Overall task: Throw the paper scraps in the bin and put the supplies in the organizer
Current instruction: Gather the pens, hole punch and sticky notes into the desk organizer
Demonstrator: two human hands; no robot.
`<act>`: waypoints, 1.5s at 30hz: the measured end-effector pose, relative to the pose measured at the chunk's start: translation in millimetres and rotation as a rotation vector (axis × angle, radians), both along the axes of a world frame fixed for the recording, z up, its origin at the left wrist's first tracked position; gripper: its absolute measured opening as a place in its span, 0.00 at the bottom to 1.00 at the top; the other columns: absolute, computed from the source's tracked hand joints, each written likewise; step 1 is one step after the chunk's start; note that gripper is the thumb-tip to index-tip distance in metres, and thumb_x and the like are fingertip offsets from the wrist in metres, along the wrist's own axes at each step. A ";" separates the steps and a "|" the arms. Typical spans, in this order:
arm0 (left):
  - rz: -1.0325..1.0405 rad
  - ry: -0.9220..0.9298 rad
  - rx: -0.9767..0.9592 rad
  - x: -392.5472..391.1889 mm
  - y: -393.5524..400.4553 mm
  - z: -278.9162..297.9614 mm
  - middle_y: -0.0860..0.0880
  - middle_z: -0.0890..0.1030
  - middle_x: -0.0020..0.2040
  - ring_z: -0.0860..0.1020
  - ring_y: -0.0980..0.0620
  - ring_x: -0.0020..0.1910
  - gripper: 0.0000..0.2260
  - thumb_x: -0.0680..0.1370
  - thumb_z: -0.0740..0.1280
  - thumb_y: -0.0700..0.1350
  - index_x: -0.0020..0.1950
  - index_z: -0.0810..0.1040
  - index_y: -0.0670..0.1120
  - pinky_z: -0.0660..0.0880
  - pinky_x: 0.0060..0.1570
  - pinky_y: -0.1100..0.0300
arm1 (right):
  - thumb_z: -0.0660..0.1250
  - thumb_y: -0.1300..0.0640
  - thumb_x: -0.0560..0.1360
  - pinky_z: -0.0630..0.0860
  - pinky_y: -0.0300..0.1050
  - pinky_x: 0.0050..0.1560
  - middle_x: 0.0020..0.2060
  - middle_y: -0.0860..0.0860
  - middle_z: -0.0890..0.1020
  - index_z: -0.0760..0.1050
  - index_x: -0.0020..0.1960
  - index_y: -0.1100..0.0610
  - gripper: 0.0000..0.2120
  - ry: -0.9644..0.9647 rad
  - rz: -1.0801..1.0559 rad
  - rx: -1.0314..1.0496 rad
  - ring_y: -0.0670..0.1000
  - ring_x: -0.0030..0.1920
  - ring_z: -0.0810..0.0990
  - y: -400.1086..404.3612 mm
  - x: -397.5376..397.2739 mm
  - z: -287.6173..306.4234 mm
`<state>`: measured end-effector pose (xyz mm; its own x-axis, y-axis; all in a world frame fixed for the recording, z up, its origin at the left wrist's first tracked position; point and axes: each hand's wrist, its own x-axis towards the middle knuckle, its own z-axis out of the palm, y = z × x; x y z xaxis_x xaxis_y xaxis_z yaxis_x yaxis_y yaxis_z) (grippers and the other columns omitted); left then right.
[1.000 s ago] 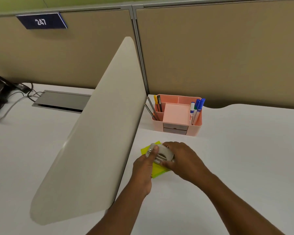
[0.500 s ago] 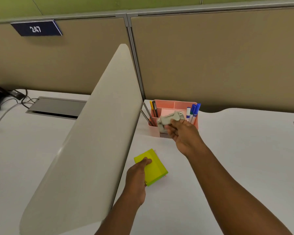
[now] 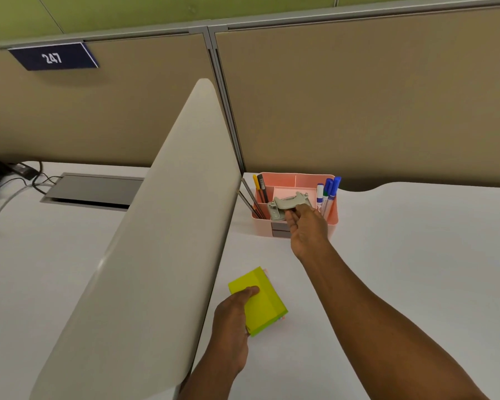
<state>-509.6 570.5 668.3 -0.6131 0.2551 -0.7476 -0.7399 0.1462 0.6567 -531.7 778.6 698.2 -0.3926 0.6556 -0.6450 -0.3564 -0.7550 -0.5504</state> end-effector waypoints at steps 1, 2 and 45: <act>0.000 -0.004 0.011 0.3 1.9 0.6 0.41 0.84 0.53 0.81 0.39 0.54 0.15 0.69 0.74 0.44 0.55 0.81 0.46 0.78 0.52 0.48 | 0.68 0.62 0.76 0.83 0.46 0.49 0.53 0.55 0.83 0.74 0.52 0.51 0.08 0.024 -0.013 -0.012 0.53 0.50 0.85 -0.9 0.6 -0.2; -0.001 -0.005 0.020 0.7 3.5 1.3 0.42 0.85 0.53 0.81 0.39 0.54 0.14 0.70 0.74 0.44 0.54 0.81 0.46 0.78 0.52 0.48 | 0.69 0.61 0.76 0.83 0.45 0.47 0.53 0.55 0.83 0.74 0.52 0.51 0.09 0.049 -0.022 -0.029 0.53 0.49 0.85 -1.5 0.8 -0.2; -0.677 0.781 -0.165 4.5 27.8 -31.7 0.54 0.80 0.48 0.79 0.57 0.50 0.14 0.78 0.62 0.30 0.52 0.75 0.49 0.73 0.50 0.73 | 0.60 0.72 0.76 0.73 0.28 0.51 0.50 0.43 0.80 0.73 0.56 0.56 0.15 -0.576 0.759 1.054 0.42 0.52 0.79 -89.0 116.7 -66.0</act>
